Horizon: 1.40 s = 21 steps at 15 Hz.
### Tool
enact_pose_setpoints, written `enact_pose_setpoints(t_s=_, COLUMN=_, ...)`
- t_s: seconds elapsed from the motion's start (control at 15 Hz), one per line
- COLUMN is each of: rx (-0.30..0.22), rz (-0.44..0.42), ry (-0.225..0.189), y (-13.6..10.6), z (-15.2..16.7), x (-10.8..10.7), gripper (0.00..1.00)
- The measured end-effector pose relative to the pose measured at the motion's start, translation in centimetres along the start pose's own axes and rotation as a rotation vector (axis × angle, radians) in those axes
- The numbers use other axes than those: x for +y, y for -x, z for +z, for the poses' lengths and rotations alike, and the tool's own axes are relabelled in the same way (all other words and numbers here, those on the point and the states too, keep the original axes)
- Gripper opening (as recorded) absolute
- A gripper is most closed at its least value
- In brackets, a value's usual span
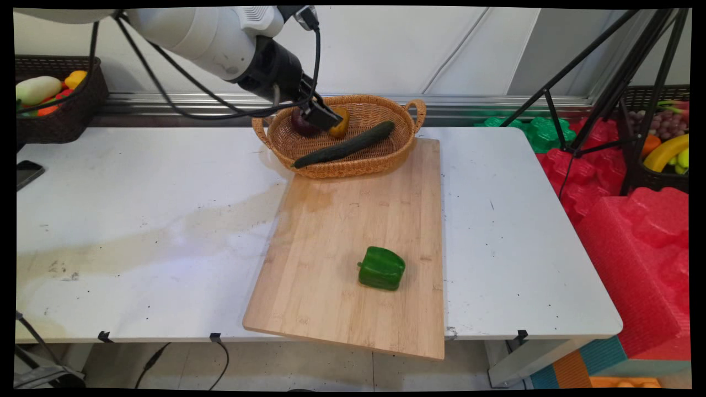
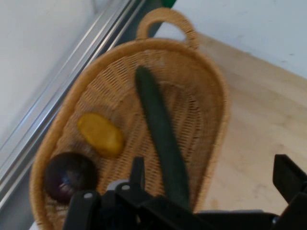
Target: Pick up the cucumber from the vegetable basket
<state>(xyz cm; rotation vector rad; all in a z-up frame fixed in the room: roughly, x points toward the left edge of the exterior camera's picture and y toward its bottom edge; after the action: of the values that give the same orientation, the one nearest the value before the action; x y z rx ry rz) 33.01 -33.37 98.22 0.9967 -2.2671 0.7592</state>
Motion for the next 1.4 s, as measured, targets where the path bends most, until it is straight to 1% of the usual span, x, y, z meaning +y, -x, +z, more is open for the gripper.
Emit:
enact_pose_setpoints(t_s=0.2, rx=-0.033, rz=-0.049, ry=-0.033, y=0.0, z=2.3, x=-1.8, gripper=1.00)
enact_pose_setpoints(t_s=0.33, rx=-0.064, rz=-0.084, ry=-0.049, y=-0.1, z=4.5, x=-2.9, gripper=1.00)
enact_pose_setpoints(t_s=0.6, rx=-0.127, rz=-0.133, ry=-0.059, y=0.0, z=8.9, x=-4.2, gripper=1.00)
enact_pose_setpoints(t_s=0.8, rx=-0.171, rz=-0.158, ry=-0.048, y=-0.1, z=12.4, x=-4.8, gripper=1.00)
enact_pose_setpoints(t_s=0.93, rx=-0.199, rz=-0.172, ry=-0.034, y=-0.1, z=14.7, x=-4.9, gripper=1.00)
enact_pose_setpoints(t_s=1.27, rx=-0.253, rz=-0.205, ry=-0.003, y=0.1, z=18.8, x=-4.8, gripper=1.00)
enact_pose_setpoints(t_s=1.4, rx=-0.267, rz=-0.215, ry=0.006, y=0.2, z=19.8, x=-4.7, gripper=1.00)
